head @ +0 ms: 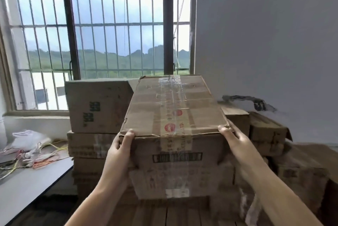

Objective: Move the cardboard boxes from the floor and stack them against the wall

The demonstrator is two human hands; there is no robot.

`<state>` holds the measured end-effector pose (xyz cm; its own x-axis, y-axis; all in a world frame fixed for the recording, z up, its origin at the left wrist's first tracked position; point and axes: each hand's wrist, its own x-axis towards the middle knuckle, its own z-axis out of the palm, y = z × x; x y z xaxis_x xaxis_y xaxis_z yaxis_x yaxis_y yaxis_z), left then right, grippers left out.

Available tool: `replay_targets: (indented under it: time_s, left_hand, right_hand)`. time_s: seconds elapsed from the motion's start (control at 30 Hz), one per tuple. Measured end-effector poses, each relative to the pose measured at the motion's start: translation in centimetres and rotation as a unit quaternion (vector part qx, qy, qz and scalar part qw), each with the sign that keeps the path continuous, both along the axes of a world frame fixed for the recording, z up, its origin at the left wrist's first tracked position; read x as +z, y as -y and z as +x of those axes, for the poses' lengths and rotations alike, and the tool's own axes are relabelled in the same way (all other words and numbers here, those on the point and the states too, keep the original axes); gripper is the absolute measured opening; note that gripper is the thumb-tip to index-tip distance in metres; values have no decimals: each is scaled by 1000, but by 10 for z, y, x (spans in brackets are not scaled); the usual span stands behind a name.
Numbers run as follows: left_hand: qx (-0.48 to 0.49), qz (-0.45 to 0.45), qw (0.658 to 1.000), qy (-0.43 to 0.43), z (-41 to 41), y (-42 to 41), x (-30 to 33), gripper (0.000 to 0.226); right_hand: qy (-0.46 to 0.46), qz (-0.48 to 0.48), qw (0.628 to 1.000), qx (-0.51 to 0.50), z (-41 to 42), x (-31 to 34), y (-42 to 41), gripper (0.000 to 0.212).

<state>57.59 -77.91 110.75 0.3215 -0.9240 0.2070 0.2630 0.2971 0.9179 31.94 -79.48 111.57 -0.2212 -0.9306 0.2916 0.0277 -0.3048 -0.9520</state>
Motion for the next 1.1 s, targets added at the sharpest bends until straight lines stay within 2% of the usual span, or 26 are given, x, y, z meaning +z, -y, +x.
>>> replay_targets:
  time_s: [0.07,0.13,0.23,0.43,0.57,0.73,0.87,0.93,1.03,1.1]
  left_hand:
    - [-11,-14,1000,3,6,57,15,17]
    - [-20,-19,999,23,9,110,28,23]
    - [-33,-14,999,30,14,187,42,22]
    - [-39,70,995,57,6,323,60,22]
    - [-75,136,981,120,-5,410,63,35]
    - [-118,167,952,227,-11,505,80,35]
    - [-87,186,942,264,-21,570,78,54]
    - [-76,169,949,254,-33,597,74,60]
    - [-74,118,976,167,-49,632,66,48]
    - [-57,90,986,128,-47,657,58,62]
  right_hand:
    - [14,3,1000,-5,3,16,51,33]
    - [24,9,1000,-14,5,33,102,40]
    - [32,18,999,-21,6,54,171,32]
    - [13,78,997,-2,0,63,302,40]
    - [2,145,989,12,-14,62,377,33]
    - [-48,191,980,36,-40,73,467,28]
    - [-80,200,976,16,-50,75,522,32]
    - [-88,202,975,6,-55,74,546,35]
    - [-97,200,975,7,-61,74,571,39]
    - [-95,199,975,20,-59,74,583,38]
